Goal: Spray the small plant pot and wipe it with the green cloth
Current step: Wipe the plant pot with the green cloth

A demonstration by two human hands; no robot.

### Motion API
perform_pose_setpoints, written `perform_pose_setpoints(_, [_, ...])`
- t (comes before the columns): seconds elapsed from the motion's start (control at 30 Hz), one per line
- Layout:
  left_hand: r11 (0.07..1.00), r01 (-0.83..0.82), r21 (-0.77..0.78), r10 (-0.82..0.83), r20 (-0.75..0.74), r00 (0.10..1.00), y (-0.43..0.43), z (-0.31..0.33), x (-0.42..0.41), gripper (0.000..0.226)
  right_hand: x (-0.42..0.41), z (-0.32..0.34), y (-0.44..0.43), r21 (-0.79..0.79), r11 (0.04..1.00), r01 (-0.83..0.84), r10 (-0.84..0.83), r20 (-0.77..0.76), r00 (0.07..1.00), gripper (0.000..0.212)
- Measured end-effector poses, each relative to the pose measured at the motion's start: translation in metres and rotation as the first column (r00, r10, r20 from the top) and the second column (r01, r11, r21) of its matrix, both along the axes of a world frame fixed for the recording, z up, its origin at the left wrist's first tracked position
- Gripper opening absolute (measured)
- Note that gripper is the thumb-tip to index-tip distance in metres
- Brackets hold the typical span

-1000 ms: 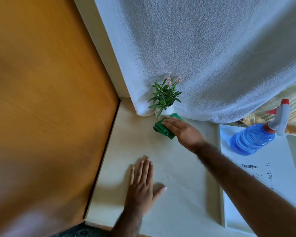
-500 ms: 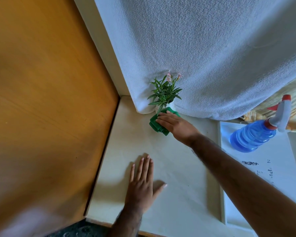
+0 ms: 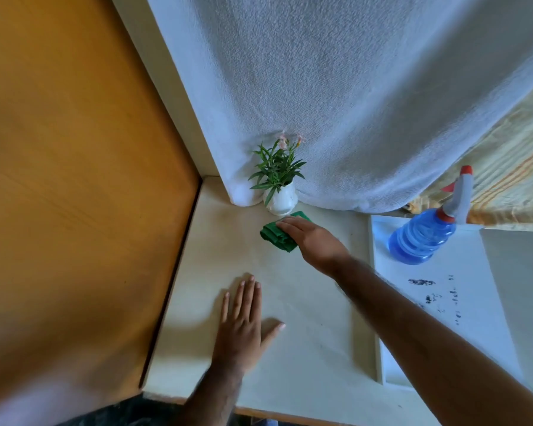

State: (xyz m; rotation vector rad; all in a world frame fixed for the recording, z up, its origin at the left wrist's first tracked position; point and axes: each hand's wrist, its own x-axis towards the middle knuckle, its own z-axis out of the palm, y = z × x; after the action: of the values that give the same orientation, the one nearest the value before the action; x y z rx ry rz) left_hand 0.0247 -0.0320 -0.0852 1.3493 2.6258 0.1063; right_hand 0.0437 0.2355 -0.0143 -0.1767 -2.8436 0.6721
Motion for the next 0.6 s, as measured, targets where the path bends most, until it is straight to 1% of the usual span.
perform_pose_setpoints(0.07, [1.000, 0.001, -0.012, 0.000, 0.025, 1.000, 0.000, 0.001, -0.001, 0.098, 0.024, 0.013, 0.001, 0.033, 0.999, 0.025, -0.023, -0.060, 0.998, 0.061])
perform_pose_setpoints(0.13, [1.000, 0.000, -0.029, 0.002, 0.049, 0.999, 0.000, 0.002, -0.002, 0.099, 0.053, 0.023, 0.006, 0.041, 0.998, 0.056, -0.053, -0.085, 0.995, 0.061])
perform_pose_setpoints(0.3, [0.999, 0.010, -0.041, -0.006, 0.076, 0.997, -0.001, 0.004, -0.004, 0.099, 0.138, 0.033, 0.026, 0.030, 0.971, 0.237, -0.235, -0.067, 0.970, 0.063])
perform_pose_setpoints(0.37, [0.999, 0.013, -0.030, -0.010, 0.081, 0.997, 0.000, 0.005, -0.003, 0.097, 0.173, 0.032, 0.031, 0.058, 0.948, 0.314, -0.309, -0.084, 0.947, 0.061])
perform_pose_setpoints(0.43, [0.999, 0.009, -0.036, -0.005, 0.092, 0.996, 0.002, 0.007, -0.001, 0.097, 0.207, 0.026, 0.035, 0.099, 0.929, 0.356, -0.349, -0.082, 0.933, 0.061])
perform_pose_setpoints(0.53, [0.999, 0.004, -0.054, 0.002, 0.092, 0.996, 0.002, 0.007, -0.001, 0.098, 0.248, 0.007, 0.037, 0.156, 0.902, 0.402, -0.400, -0.046, 0.915, 0.066])
perform_pose_setpoints(0.6, [0.997, 0.000, -0.071, 0.006, 0.084, 0.996, 0.002, 0.006, -0.001, 0.098, 0.268, -0.006, 0.034, 0.165, 0.887, 0.431, -0.435, -0.011, 0.900, 0.069])
